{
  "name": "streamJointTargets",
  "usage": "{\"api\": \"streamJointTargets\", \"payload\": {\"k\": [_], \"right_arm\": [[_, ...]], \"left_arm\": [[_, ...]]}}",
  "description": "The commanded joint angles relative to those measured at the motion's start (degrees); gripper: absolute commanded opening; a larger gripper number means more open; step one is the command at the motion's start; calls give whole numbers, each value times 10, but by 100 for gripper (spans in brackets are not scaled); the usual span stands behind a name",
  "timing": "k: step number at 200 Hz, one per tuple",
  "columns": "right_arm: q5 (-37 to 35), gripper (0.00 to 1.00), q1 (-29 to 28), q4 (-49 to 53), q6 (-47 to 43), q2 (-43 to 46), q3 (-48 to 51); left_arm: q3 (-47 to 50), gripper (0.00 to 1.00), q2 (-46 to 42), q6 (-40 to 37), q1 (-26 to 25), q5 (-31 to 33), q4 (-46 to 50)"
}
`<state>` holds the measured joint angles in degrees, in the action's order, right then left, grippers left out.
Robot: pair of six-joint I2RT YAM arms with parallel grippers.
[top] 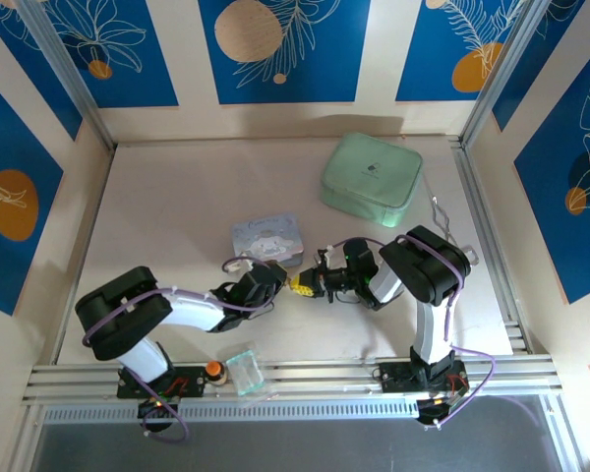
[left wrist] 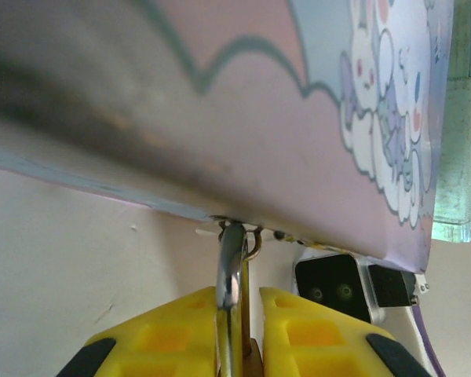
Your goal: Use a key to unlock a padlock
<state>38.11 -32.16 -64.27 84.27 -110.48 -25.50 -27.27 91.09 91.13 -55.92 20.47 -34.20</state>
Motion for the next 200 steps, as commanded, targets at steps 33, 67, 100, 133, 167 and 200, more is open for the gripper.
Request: {"api": "streamJointTargets", "payload": {"k": [33, 67, 100, 133, 167, 200], "right_arm": [[-80, 2, -37, -57, 0, 18, -1], [-67, 27, -33, -55, -33, 35, 14], [-92, 36, -21, 122, -146, 137, 36], [-193, 44, -49, 467, -354, 265, -23], [-274, 54, -67, 627, -495, 318, -63], [-254, 49, -62, 616, -527, 326, -50]], "left_arm": [[-45, 10, 25, -8, -41, -163, -69], [-35, 1, 0, -16, -40, -151, -48], [-37, 0, -48, -39, -35, -127, 50], [-41, 0, -80, -58, -23, -123, 117], [-45, 0, -71, -58, -18, -130, 120], [-43, 0, -58, -52, -17, -136, 99]]}}
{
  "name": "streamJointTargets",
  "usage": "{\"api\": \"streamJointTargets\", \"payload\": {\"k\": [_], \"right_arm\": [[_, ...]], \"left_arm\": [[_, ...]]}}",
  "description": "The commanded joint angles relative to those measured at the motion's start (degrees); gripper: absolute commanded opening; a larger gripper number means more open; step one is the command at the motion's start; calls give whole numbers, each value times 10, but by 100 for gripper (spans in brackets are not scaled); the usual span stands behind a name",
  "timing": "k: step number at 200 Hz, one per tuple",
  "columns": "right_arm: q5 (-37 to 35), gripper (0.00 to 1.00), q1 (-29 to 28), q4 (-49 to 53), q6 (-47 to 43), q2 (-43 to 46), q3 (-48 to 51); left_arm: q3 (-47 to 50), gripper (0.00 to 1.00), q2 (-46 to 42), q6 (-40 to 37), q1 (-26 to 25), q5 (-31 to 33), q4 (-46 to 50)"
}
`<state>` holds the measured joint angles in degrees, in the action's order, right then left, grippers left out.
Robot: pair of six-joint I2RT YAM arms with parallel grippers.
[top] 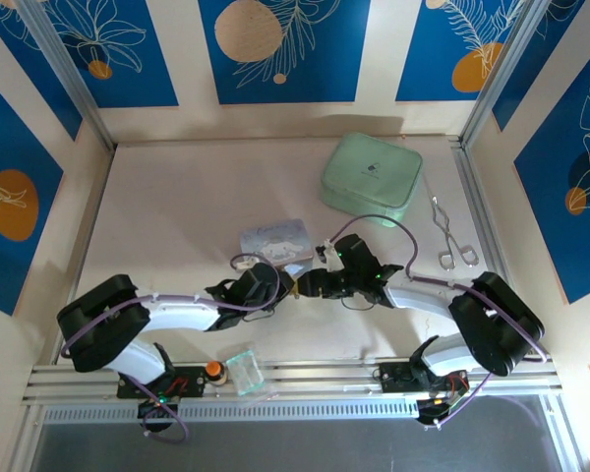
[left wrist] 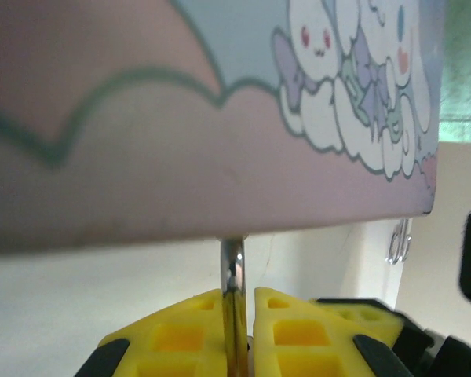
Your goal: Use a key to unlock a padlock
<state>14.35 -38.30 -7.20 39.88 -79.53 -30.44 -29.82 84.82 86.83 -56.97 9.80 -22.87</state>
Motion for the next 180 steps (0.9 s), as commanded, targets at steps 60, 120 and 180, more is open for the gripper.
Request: {"api": "streamJointTargets", "payload": {"k": [60, 120, 180], "right_arm": [[-183, 99, -63, 55, -264, 63, -1], [-223, 54, -157, -21, -364, 53, 24], [-309, 36, -216, -33, -373, 8, 3]], "left_arm": [[0, 0, 12, 5, -1, -34, -14], [-3, 0, 17, 12, 3, -40, -7], [0, 0, 11, 15, 4, -41, -15]]}}
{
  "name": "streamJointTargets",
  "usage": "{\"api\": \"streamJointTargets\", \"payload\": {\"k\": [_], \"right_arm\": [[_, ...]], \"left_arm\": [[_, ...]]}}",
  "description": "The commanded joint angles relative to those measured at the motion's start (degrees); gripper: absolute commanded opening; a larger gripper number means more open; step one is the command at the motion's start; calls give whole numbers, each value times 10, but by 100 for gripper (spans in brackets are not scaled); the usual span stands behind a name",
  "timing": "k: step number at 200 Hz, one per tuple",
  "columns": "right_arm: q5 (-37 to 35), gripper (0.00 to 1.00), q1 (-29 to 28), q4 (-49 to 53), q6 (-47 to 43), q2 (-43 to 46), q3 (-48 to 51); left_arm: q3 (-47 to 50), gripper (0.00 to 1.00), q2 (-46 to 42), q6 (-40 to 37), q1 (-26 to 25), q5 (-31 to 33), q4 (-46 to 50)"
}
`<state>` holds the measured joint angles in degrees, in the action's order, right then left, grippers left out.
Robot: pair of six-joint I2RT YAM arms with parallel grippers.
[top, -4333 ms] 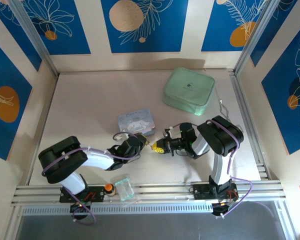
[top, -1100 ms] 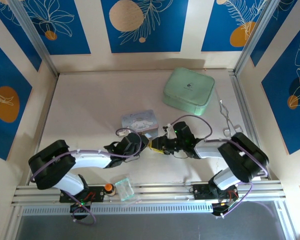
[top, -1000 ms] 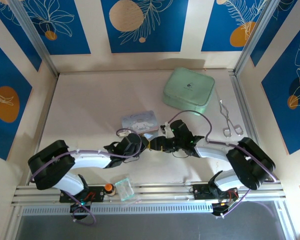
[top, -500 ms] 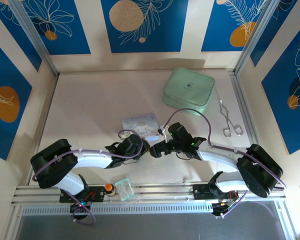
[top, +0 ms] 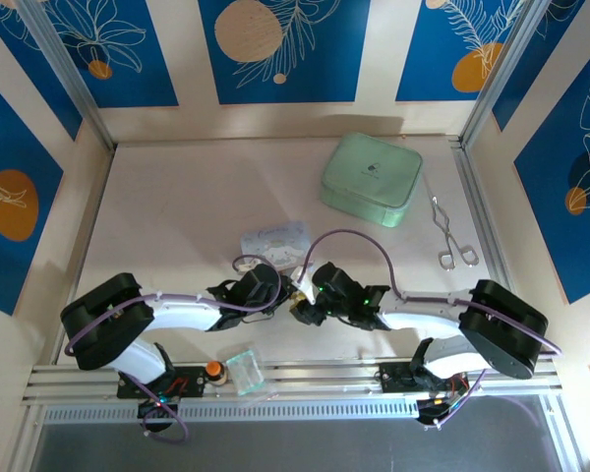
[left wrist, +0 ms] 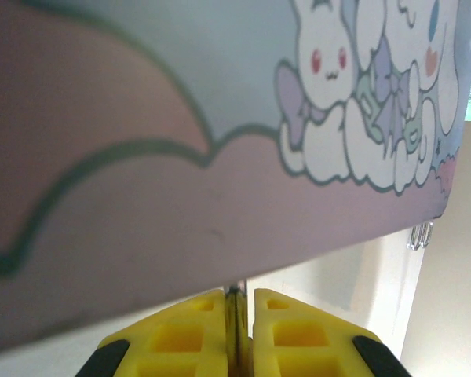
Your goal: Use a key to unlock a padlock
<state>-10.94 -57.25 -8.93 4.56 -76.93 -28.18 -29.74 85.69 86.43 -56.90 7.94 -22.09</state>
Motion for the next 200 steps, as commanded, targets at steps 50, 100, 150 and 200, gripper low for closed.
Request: {"api": "streamJointTargets", "payload": {"k": [50, 100, 150, 200], "right_arm": [[-77, 19, -35, -18, -13, -51, -41], [-20, 12, -10, -34, 8, -53, -35], [98, 12, 67, -69, 61, -51, -3], [167, 15, 129, -62, 86, -56, 6]], "left_arm": [[11, 0, 2, 23, 3, -34, -45], [23, 0, 5, 23, 7, -47, -60], [26, 0, 6, 11, 9, -64, -59], [35, 0, 9, 7, 9, -73, -61]]}}
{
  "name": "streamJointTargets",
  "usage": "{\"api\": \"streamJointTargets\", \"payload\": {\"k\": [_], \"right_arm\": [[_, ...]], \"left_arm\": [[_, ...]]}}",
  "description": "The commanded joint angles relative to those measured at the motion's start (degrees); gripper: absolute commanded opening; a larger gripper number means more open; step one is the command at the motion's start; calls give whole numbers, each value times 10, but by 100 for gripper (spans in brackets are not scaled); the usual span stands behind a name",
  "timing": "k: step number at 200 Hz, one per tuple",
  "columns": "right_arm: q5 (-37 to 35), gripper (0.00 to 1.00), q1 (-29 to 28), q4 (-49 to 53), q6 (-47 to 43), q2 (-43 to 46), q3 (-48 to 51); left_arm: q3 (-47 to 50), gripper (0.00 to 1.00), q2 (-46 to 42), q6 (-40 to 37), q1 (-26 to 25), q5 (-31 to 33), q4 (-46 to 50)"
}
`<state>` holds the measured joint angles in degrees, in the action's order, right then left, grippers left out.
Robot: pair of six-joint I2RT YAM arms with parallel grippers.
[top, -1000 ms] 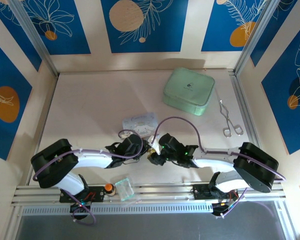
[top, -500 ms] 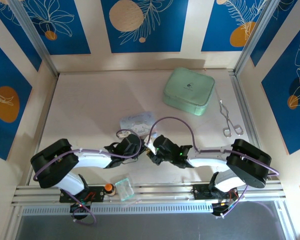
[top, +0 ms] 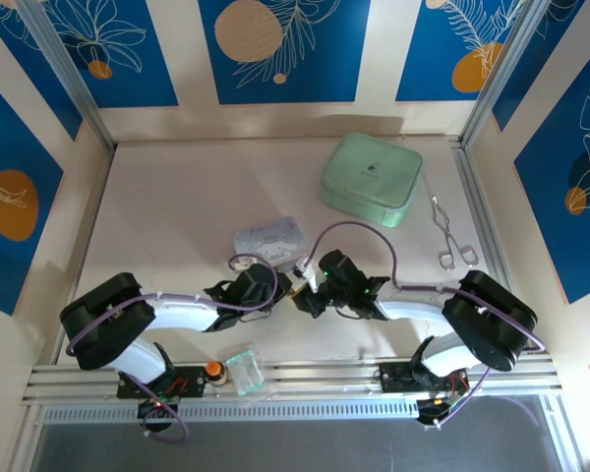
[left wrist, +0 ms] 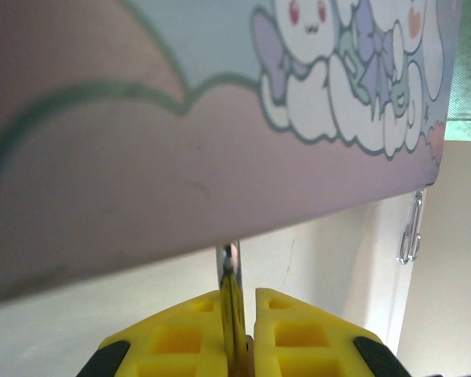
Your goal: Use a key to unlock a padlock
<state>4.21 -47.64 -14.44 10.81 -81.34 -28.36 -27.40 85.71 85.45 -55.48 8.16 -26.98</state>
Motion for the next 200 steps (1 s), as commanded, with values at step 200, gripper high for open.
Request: {"api": "streamJointTargets", "payload": {"k": [200], "right_arm": [[45, 38, 109, 16, 103, -26, 13]], "left_arm": [[7, 0, 7, 13, -5, -69, 24]]}}
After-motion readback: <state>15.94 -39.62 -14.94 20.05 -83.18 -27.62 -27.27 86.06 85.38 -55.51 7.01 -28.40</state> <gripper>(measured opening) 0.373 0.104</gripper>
